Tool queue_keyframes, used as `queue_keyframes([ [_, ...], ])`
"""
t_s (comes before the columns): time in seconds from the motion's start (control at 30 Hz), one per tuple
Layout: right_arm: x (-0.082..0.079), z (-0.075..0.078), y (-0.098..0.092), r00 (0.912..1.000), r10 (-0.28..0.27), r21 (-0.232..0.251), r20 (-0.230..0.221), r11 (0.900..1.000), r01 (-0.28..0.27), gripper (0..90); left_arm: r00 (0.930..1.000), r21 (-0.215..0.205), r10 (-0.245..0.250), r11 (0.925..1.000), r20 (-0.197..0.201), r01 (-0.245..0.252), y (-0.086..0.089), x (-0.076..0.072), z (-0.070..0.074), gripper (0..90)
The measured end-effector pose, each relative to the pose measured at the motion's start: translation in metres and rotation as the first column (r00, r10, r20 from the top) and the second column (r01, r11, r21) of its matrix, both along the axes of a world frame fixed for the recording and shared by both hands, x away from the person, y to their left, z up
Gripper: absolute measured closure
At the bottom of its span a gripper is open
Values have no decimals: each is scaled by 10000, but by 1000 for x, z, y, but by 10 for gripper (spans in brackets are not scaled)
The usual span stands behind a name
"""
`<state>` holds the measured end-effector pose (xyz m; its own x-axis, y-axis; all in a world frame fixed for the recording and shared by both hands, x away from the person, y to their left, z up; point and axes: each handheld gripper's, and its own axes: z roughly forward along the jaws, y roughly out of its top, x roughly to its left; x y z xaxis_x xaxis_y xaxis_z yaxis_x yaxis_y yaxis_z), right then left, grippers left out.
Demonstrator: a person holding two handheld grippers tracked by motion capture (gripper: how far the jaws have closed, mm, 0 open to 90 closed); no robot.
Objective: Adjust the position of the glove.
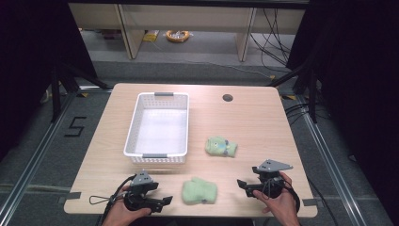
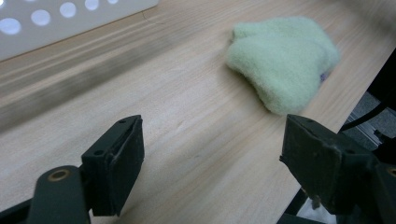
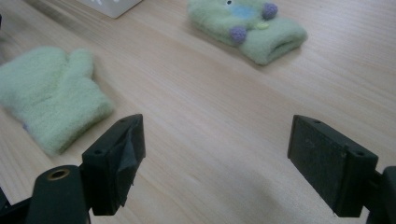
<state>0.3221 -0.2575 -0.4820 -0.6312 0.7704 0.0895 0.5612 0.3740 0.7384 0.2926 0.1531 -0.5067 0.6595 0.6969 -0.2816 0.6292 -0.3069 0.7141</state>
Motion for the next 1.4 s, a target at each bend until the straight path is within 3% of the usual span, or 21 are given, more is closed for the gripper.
queue_keyframes([
  [0.17, -1, -1, 3, 9999, 81, 150, -75, 9999, -80, 253, 9999, 167, -153, 9997, 9, 153, 1, 0, 1, 208],
  [0.3, -2, 0, 6, 9999, 132, 123, 56, 9998, -132, 266, 10000, -13, -21, 10000, 23, 21, 0, 0, 0, 208],
  [0.37, -3, 1, 8, 9998, 162, 179, 127, 9997, -164, 280, 10000, 292, -84, 9995, -2, 84, 1, 0, 2, 208],
  [0.47, -4, 3, 9, 9995, 145, 352, 263, 9993, -154, 291, 10000, -85, -28, 10000, -14, 28, -1, -1, 1, 208],
  [0.57, -4, 2, 10, 9995, 210, 467, 234, 9987, -220, 293, 10000, -70, -56, 10000, -21, 55, -2, -1, 1, 208],
  [0.63, -5, 3, 11, 9995, 228, 393, 221, 9989, -237, 306, 9997, 182, -258, 9995, -23, 259, -1, -1, 2, 208],
  [0.67, -5, 3, 12, 9996, 231, 410, 161, 9989, -237, 307, 9999, -119, -132, 9998, -22, 132, -3, -2, 1, 208],
  [0.7, -5, 3, 13, 9996, 217, 493, 202, 9985, -226, 310, 9997, -11, -229, 9997, -35, 229, -3, -2, 2, 208],
  [0.73, -5, 3, 14, 9993, 348, 558, 161, 9978, -357, 318, 9999, -116, -75, 9999, -107, 74, -5, -3, 1, 208],
  [0.77, -5, 3, 16, 9990, 398, 662, 188, 9970, -410, 328, 9996, -34, -282, 9996, -58, 282, -5, -3, 2, 208],
  [0.8, -6, 4, 17, 9987, 452, 630, 215, 9969, -465, 336, 9997, -196, -239, 9995, -73, 238, -7, -4, 2, 208],
  [0.83, -8, 5, 20, 9988, 492, 741, 30, 9960, -493, 347, 9996, -162, -274, 9995, -30, 274, -7, -4, 1, 208],
  [0.93, -10, 6, 25, 9978, 625, 694, 240, 9955, -640, 374, 9995, -188, -330, 9993, -27, 330, -9, -5, 2, 208],
  [0.97, -11, 6, 28, 9978, 663, 873, 94, 9939, -668, 376, 9993, -151, -359, 9992, -38, 359, -10, -5, 2, 208],
  [1.03, -10, 6, 29, 9953, 938, 770, 246, 9925, -954, 380, 9992, -136, -407, 9991, -21, 406, -11, -6, 2, 208],
  [1.1, -12, 6, 32, 9962, 869, 742, 90, 9934, -873, 384, 9989, -63, -475, 9989, -28, 475, -11, -5, 2, 208],
  [1.13, -10, 4, 33, 9932, 1147, 790, 184, 9901, -1158, 386, 9983, 3, -577, 9983, 2, 577, -12, -6, 2, 208],
  [1.17, -10, 5, 34, 9931, 1168, 759, 76, 9902, -1170, 387, 9989, -186, -468, 9987, 10, 469, -14, -6, 2, 208],
  [1.23, -11, 4, 36, 9942, 1062, 727, 152, 9916, -1070, 396, 9983, -3, -580, 9983, 4, 580, -16, -6, 2, 208],
  [1.3, -11, 3, 39, 9942, 1073, 767, 36, 9913, -1073, 415, 9984, -174, -560, 9983, -23, 559, -21, -7, 1, 209],
  [1.4, -9, 0, 45, 9882, 1533, 620, 31, 9862, -1532, 452, 9971, -115, -759, 9971, -110, 758, -26, -7, 0, 212],
])
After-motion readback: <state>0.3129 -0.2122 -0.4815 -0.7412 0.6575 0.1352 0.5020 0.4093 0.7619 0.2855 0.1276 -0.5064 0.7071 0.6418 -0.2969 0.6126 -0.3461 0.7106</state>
